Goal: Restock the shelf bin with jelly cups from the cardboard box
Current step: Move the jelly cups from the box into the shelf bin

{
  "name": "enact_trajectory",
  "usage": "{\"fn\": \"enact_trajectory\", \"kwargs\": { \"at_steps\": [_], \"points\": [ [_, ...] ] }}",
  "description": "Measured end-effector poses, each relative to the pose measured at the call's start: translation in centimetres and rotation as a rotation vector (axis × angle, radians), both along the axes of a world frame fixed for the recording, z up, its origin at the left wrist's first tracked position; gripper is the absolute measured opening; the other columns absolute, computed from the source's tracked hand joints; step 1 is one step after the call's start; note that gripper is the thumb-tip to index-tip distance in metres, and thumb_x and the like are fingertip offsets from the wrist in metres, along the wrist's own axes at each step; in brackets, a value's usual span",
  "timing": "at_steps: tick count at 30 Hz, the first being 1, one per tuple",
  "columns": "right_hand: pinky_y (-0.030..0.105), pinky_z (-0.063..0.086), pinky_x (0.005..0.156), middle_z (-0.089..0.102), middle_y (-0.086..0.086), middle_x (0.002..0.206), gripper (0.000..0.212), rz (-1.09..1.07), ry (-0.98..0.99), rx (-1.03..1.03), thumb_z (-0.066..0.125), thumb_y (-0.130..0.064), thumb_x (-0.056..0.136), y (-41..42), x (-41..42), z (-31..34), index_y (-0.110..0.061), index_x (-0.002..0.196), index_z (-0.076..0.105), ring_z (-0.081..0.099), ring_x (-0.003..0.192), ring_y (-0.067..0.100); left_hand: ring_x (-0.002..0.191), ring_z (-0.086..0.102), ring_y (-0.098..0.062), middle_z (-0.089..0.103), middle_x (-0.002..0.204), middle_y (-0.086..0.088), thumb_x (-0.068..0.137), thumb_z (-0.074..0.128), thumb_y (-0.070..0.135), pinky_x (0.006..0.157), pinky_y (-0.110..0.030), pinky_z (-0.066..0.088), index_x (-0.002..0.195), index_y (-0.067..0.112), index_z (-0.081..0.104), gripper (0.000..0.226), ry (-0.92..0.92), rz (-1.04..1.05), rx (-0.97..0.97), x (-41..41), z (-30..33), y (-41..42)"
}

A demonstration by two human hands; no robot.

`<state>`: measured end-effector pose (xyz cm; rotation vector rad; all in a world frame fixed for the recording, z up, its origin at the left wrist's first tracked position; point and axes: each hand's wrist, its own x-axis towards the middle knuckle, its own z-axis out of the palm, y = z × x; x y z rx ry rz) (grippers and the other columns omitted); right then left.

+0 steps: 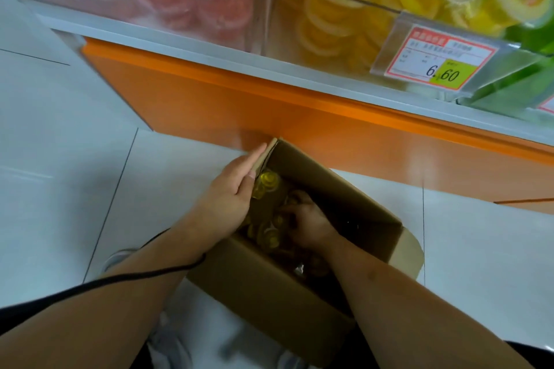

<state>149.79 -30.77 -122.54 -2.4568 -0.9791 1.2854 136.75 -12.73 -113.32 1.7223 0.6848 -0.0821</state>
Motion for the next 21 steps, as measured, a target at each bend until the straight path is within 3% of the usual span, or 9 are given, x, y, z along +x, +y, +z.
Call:
{"fn": "enact_trajectory", "kwargs": {
  "at_steps": [4,8,12,15,17,21],
  "points": [
    [0.033,0.041,0.117,0.041,-0.008,0.155,0.037,-0.072,-0.018,0.026,0.069,-0.022,0.095,-0.6,0.0,0.5,-0.035,0.129,0.071,0.047,0.14,0.021,0.138,0.031,0.009,0.032,0.148,0.037,0.113,0.034,0.034,0.114,-0.024,0.027,0.151,0.066,0.026,0.051,0.008,-0.011,-0.001,-0.1,0.3,0.0],
    [0.033,0.038,0.12,0.041,-0.008,0.159,0.043,-0.094,-0.064,0.055,0.072,-0.019,0.093,-0.5,0.7,3.2,-0.034,0.133,0.07,0.045,0.144,0.02,0.139,0.03,0.004,0.031,0.154,0.031,0.113,0.033,0.037,0.113,-0.026,0.027,0.152,0.065,0.023,0.05,0.047,-0.032,0.008,0.0,0.9,0.2],
    [0.034,0.032,0.125,0.049,-0.011,0.153,0.041,0.023,-0.109,0.168,0.075,-0.022,0.091,0.7,0.1,8.5,-0.038,0.128,0.071,0.04,0.145,0.009,0.146,0.037,-0.016,0.035,0.161,0.013,0.11,0.042,0.039,0.119,-0.039,0.035,0.157,0.05,0.031,0.049,0.174,-0.069,0.133,0.3,3.2,0.8],
    [0.031,0.034,0.123,0.047,-0.013,0.152,0.051,0.119,-0.16,0.254,0.08,-0.024,0.085,1.3,-0.2,14.1,-0.037,0.133,0.068,0.036,0.143,-0.001,0.129,0.053,-0.016,0.057,0.139,0.009,0.108,0.047,0.04,0.104,-0.035,0.046,0.136,0.039,0.059,0.03,0.188,-0.039,0.211,0.5,6.8,1.6],
    [0.031,0.042,0.116,0.046,-0.012,0.154,0.057,0.144,-0.19,0.322,0.084,-0.025,0.083,1.3,-0.2,18.4,-0.038,0.135,0.068,0.04,0.139,0.001,0.109,0.062,-0.013,0.068,0.118,0.008,0.107,0.049,0.039,0.089,-0.032,0.048,0.119,0.033,0.067,0.022,0.194,0.013,0.191,0.3,9.6,2.4],
    [0.022,0.054,0.089,0.046,-0.019,0.149,0.059,0.075,-0.22,0.56,0.087,-0.02,0.08,0.5,-0.7,27.4,-0.043,0.131,0.069,0.058,0.096,-0.005,0.094,0.072,-0.022,0.075,0.106,-0.005,0.106,0.053,0.045,0.086,-0.042,0.062,0.116,0.016,0.07,0.035,0.183,0.075,-0.17,0.0,17.1,2.0]
  ]
}}
